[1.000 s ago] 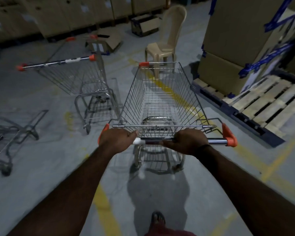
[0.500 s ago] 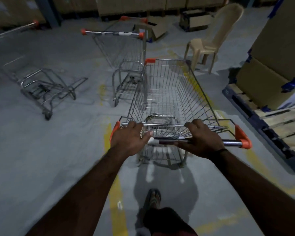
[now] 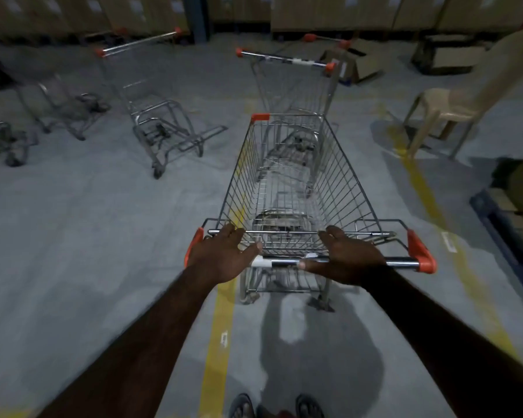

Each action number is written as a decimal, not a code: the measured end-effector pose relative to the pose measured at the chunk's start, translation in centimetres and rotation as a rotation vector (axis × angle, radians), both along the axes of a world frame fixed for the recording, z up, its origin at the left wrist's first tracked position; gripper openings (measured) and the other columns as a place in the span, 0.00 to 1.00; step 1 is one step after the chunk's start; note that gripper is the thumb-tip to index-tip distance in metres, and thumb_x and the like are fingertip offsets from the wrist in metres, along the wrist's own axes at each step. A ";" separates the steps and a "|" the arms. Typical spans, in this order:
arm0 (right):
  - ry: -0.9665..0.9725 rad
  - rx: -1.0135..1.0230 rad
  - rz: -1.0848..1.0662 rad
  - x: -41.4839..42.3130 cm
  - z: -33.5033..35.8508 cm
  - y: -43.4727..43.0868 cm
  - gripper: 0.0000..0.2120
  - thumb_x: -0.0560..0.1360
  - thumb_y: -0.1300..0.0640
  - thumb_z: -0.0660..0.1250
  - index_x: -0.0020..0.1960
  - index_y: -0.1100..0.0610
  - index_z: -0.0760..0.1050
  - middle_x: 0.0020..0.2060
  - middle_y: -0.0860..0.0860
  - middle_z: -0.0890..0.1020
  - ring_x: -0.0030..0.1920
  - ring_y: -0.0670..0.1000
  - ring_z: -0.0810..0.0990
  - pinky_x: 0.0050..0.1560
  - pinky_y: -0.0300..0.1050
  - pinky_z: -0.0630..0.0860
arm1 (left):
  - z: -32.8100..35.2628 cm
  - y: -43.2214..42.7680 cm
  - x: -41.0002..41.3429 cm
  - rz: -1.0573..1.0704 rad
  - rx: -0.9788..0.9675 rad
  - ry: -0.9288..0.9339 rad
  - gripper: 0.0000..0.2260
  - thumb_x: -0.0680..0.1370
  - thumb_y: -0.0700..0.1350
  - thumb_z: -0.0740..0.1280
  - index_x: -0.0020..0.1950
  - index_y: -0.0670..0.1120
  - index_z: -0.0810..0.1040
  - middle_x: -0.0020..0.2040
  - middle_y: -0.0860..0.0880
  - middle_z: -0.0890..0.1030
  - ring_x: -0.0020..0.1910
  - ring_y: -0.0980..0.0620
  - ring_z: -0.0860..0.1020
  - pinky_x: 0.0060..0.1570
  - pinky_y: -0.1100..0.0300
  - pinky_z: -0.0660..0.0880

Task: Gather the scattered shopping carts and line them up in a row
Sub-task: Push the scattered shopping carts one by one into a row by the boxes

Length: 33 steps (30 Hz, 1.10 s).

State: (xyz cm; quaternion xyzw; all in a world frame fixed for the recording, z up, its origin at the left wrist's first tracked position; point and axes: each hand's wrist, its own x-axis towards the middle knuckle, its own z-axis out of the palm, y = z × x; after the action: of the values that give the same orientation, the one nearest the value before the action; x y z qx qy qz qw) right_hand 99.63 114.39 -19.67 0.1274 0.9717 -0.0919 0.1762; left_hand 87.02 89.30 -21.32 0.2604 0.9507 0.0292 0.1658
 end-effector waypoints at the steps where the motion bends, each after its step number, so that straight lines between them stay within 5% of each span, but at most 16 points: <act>1: -0.017 -0.014 0.020 -0.3 0.1 -0.2 0.60 0.60 0.13 0.47 0.81 0.49 0.50 0.81 0.50 0.51 0.78 0.56 0.61 0.73 0.57 0.64 | 0.0 -0.4 0.2 0.025 -0.007 -0.007 0.39 0.75 0.76 0.41 0.81 0.58 0.57 0.82 0.56 0.55 0.79 0.53 0.60 0.78 0.41 0.43; 10: -0.001 -0.033 0.257 -3.0 0.4 -2.0 0.59 0.60 0.13 0.46 0.80 0.49 0.53 0.81 0.50 0.53 0.77 0.57 0.64 0.73 0.56 0.65 | -0.2 -4.1 2.6 0.276 -0.045 -0.055 0.42 0.72 0.78 0.41 0.81 0.58 0.56 0.82 0.56 0.54 0.77 0.48 0.65 0.77 0.40 0.43; 23: -0.007 -0.045 0.607 -9.1 0.0 -8.9 0.64 0.53 0.11 0.41 0.81 0.47 0.52 0.81 0.49 0.52 0.77 0.55 0.63 0.73 0.54 0.66 | 0.2 -11.8 6.9 0.591 -0.113 -0.104 0.44 0.72 0.78 0.37 0.82 0.56 0.49 0.83 0.54 0.49 0.81 0.55 0.52 0.77 0.39 0.42; 28: 0.001 -0.040 0.717 -12.3 0.1 -13.7 0.60 0.57 0.13 0.45 0.80 0.46 0.52 0.81 0.49 0.53 0.77 0.54 0.63 0.73 0.55 0.65 | 0.5 -15.8 7.0 0.715 -0.101 -0.092 0.39 0.76 0.75 0.42 0.83 0.55 0.50 0.83 0.53 0.50 0.81 0.54 0.54 0.77 0.40 0.42; 33: -0.028 -0.068 0.802 -16.0 0.5 -18.3 0.53 0.64 0.16 0.45 0.81 0.46 0.52 0.81 0.48 0.51 0.78 0.53 0.60 0.75 0.54 0.62 | -0.3 -20.1 5.5 0.764 -0.086 -0.061 0.44 0.68 0.75 0.36 0.80 0.60 0.56 0.83 0.54 0.53 0.80 0.52 0.57 0.75 0.35 0.44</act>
State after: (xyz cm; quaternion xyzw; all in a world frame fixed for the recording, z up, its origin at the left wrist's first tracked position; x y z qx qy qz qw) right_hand 83.62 96.06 -19.13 -0.2664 0.9383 -0.0463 0.2156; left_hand 92.56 69.25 -21.64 -0.1210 0.9742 0.0568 0.1818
